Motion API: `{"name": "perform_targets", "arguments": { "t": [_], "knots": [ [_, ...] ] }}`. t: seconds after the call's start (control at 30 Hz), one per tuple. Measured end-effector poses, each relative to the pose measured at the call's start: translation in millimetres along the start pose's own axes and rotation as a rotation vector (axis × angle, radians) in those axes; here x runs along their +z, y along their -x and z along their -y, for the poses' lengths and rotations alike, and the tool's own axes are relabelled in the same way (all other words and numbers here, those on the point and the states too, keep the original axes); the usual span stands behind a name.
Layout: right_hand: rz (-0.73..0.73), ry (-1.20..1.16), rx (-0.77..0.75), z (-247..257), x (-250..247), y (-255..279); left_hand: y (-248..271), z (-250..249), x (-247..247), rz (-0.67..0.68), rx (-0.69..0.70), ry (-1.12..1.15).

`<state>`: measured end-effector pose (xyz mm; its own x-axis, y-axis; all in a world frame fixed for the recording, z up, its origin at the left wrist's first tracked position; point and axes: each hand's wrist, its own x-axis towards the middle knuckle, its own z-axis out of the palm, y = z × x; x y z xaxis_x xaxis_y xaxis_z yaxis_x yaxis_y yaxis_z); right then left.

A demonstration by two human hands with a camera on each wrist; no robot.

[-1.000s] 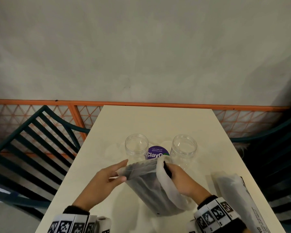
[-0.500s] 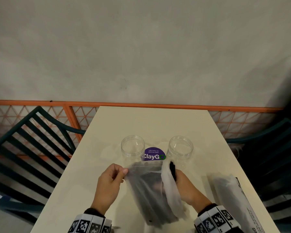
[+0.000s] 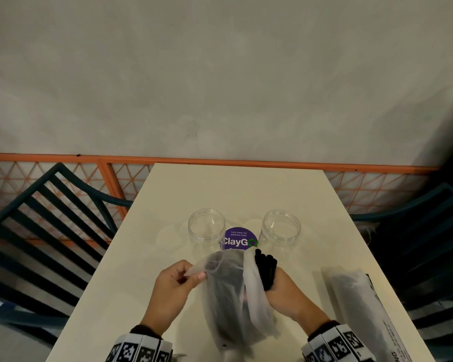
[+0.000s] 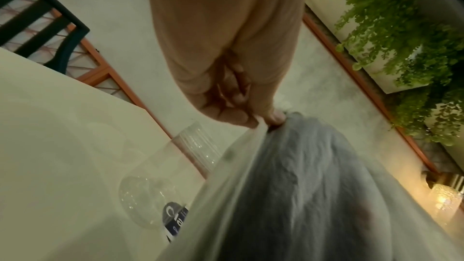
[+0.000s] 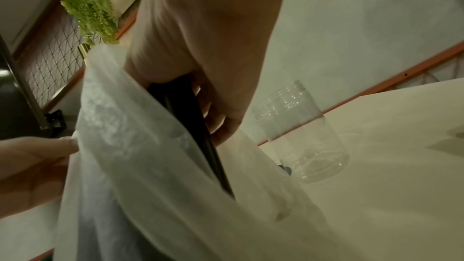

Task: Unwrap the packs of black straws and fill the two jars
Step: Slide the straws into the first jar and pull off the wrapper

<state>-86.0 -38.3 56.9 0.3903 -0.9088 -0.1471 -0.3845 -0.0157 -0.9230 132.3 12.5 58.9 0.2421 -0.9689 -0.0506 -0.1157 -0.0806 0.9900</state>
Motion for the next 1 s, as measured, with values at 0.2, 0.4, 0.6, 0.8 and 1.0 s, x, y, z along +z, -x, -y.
{"name": "perform_targets", "arguments": {
  "t": [0.2,0.4,0.6,0.8,1.0],
  "knots": [
    [-0.05,0.03,0.022,-1.3,2.3,0.3,7.5,-12.2,10.1,0.233,-0.007,0.153],
    [0.024,-0.057,0.017,2.9,-2.0,9.8,-1.2,-3.5,9.6,0.038,0.036,0.019],
    [-0.003,-0.249,0.001,-4.4,-3.3,11.0,5.9,1.0,14.7,0.146,-0.098,0.208],
    [-0.008,-0.166,-0.013,-10.6,-2.1,2.7,1.4,-3.0,9.6,0.239,0.004,0.146],
    [0.105,-0.211,-0.063,10.4,-2.8,4.3,1.8,9.4,10.8,0.112,-0.077,0.367]
  ]
}}
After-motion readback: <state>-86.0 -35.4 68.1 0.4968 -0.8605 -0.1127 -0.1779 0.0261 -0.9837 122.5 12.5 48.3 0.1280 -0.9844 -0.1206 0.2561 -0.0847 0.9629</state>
